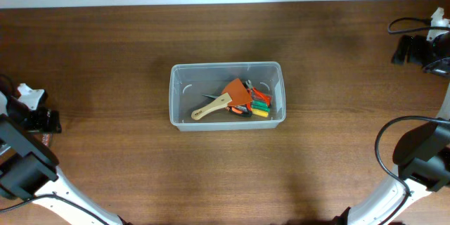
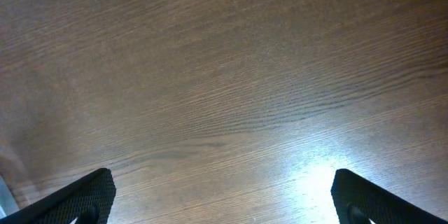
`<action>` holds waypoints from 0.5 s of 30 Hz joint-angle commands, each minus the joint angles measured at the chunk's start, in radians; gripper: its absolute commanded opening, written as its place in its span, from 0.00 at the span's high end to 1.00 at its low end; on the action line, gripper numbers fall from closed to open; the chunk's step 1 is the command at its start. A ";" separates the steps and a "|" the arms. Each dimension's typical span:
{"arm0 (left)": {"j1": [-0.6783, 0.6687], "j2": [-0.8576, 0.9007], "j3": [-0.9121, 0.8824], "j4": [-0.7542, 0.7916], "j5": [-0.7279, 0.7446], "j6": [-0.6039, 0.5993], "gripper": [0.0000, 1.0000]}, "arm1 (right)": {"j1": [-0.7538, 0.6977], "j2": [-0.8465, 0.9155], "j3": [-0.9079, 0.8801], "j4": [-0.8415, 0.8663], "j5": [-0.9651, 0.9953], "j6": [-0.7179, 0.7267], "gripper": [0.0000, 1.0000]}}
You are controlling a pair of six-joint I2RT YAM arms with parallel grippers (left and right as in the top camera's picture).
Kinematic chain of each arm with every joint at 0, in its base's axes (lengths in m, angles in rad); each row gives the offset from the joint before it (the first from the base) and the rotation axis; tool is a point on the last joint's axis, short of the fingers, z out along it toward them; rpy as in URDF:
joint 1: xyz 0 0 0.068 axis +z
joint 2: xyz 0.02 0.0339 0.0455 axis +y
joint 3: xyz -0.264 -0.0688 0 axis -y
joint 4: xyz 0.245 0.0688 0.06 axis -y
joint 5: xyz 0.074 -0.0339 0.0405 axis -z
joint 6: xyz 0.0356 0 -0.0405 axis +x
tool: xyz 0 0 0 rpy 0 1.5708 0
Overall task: Pack container
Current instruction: 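Lower the left gripper and grasp the socket rail at its end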
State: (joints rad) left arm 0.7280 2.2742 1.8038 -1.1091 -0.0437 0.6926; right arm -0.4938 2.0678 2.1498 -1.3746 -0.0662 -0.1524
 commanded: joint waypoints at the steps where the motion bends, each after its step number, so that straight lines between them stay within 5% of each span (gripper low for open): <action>1: 0.001 0.017 -0.006 0.006 -0.004 0.019 0.01 | 0.003 0.000 -0.005 0.003 -0.005 0.008 0.01; 15: -0.008 0.027 -0.019 0.037 -0.002 0.020 0.01 | 0.003 0.000 -0.005 0.003 -0.005 0.008 0.01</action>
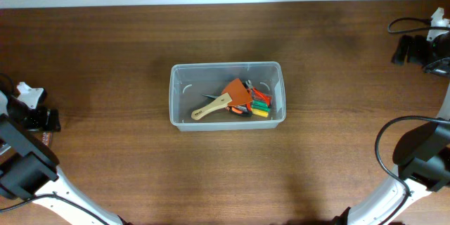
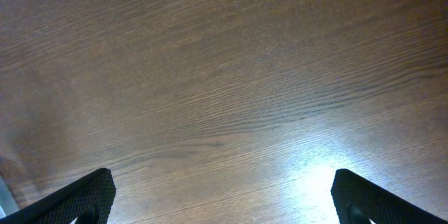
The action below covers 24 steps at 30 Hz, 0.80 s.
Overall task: Pack container
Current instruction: 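Lower the left gripper and grasp the socket rail at its end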
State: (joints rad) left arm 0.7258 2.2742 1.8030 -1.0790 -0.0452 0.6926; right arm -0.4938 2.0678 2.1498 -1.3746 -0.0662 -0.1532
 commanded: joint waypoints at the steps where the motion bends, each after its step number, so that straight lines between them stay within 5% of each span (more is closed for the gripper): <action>1: -0.009 0.031 -0.023 0.008 -0.001 0.020 0.01 | 0.003 0.000 -0.005 0.003 -0.005 0.009 0.01; 20: -0.010 0.050 -0.024 0.012 -0.001 0.019 0.00 | 0.003 0.000 -0.005 0.003 -0.005 0.009 0.01; 24: -0.010 0.050 -0.024 0.006 -0.001 0.019 0.11 | 0.003 0.000 -0.005 0.003 -0.005 0.009 0.01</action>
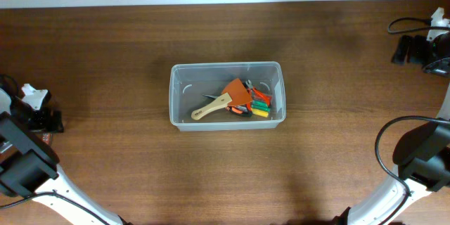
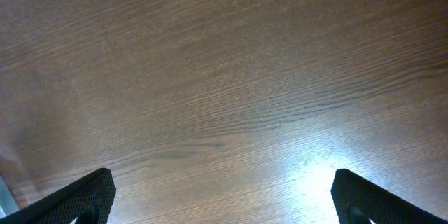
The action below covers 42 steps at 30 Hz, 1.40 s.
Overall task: Pack container
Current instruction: 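Lower the left gripper and grasp the socket rail at its end, then lift the socket rail and carry it right over the container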
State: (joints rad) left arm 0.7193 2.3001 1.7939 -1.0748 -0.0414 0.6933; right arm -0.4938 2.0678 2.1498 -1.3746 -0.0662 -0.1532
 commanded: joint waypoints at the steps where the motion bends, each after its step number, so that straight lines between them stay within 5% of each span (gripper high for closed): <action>1: -0.003 0.024 -0.015 0.002 -0.005 0.018 0.16 | 0.003 0.000 -0.005 0.003 -0.005 0.009 0.01; 4: -0.003 0.024 -0.015 0.002 -0.004 0.018 0.35 | 0.003 0.000 -0.005 0.003 -0.005 0.009 0.01; 8: -0.005 0.024 -0.015 0.002 -0.004 0.008 0.38 | 0.003 0.000 -0.005 0.003 -0.005 0.009 0.01; 24: -0.032 0.024 -0.015 0.002 -0.008 -0.002 0.95 | 0.003 0.000 -0.005 0.003 -0.005 0.009 0.01; 33: -0.068 0.022 0.074 -0.010 -0.006 -0.079 0.98 | 0.003 0.000 -0.005 0.003 -0.005 0.009 0.01; 42: -0.170 0.016 0.435 -0.198 0.050 -0.080 0.98 | 0.003 0.000 -0.005 0.003 -0.005 0.009 0.01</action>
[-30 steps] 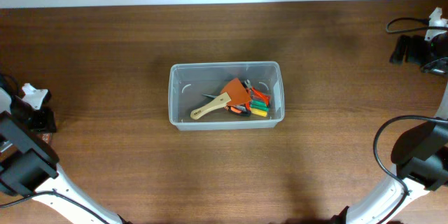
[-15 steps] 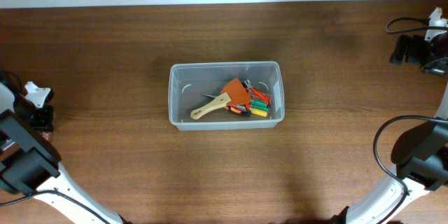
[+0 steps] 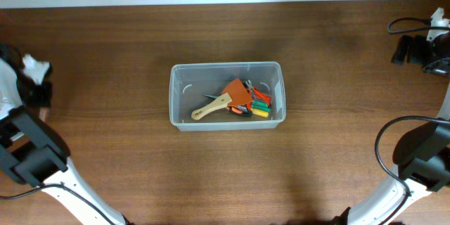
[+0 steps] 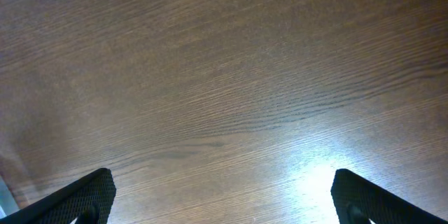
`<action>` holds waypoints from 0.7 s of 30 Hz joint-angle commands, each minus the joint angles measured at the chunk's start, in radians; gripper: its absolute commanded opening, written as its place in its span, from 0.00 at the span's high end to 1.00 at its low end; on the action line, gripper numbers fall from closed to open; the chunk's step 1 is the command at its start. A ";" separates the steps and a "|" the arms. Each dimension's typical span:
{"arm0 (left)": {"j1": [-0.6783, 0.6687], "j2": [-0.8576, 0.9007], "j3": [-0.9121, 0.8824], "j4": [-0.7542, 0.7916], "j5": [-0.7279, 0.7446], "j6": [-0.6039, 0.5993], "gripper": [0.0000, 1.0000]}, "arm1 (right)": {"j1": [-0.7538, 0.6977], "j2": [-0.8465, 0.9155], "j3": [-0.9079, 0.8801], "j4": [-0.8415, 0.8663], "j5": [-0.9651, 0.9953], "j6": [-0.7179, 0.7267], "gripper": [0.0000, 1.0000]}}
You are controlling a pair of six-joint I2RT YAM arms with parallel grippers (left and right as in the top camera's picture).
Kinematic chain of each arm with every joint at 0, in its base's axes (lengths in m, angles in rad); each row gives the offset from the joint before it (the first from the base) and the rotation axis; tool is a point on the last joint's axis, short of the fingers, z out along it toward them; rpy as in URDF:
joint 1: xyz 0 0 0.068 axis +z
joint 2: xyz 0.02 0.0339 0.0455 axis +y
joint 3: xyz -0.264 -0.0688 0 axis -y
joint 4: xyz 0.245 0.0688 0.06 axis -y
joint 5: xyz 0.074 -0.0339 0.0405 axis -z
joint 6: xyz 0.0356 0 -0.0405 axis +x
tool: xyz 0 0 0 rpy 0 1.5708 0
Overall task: Pack container
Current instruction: 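Lift the socket rail and carry it right over the container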
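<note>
A clear plastic container point(image 3: 226, 96) stands in the middle of the wooden table. Inside it lie a scraper with an orange blade and a wooden handle point(image 3: 223, 100) and several small green, yellow and red tools point(image 3: 259, 105). My left gripper point(image 3: 36, 83) is at the table's far left edge, well away from the container; its jaws are too small to read. My right gripper point(image 3: 406, 49) hangs at the far right corner. In the right wrist view the right gripper point(image 4: 224, 199) is open over bare wood, with its fingertips point(image 4: 91, 192) wide apart.
A black cable point(image 3: 411, 22) loops near the right arm at the back right corner. The right arm's base point(image 3: 422, 158) and the left arm's base point(image 3: 31, 158) stand at the front corners. A pale wall strip runs along the table's far edge.
My left gripper has moved along the left edge toward the far side of the table. The right gripper and the container's contents are unchanged.
My left gripper stayed near the left edge level with the container's front through the earlier moments, shifting only slightly. Now it is further back. The right gripper has stayed open over bare wood, and the container has held the same tools throughout.
</note>
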State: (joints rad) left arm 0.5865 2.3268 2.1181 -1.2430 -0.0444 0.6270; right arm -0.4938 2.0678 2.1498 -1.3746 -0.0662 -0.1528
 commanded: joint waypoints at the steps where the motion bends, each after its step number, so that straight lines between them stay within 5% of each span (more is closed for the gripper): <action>1: -0.055 -0.010 0.161 -0.059 0.073 -0.013 0.98 | 0.003 0.000 -0.005 0.003 -0.005 0.008 0.01; 10: -0.260 -0.010 0.545 -0.209 0.328 -0.001 0.98 | 0.003 0.000 -0.005 0.003 -0.005 0.009 0.01; 21: -0.646 -0.010 0.697 -0.301 0.341 0.117 0.98 | 0.003 0.000 -0.005 0.003 -0.005 0.008 0.01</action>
State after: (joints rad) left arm 0.0135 2.3268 2.7926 -1.5307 0.2604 0.6823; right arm -0.4938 2.0678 2.1498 -1.3746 -0.0662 -0.1524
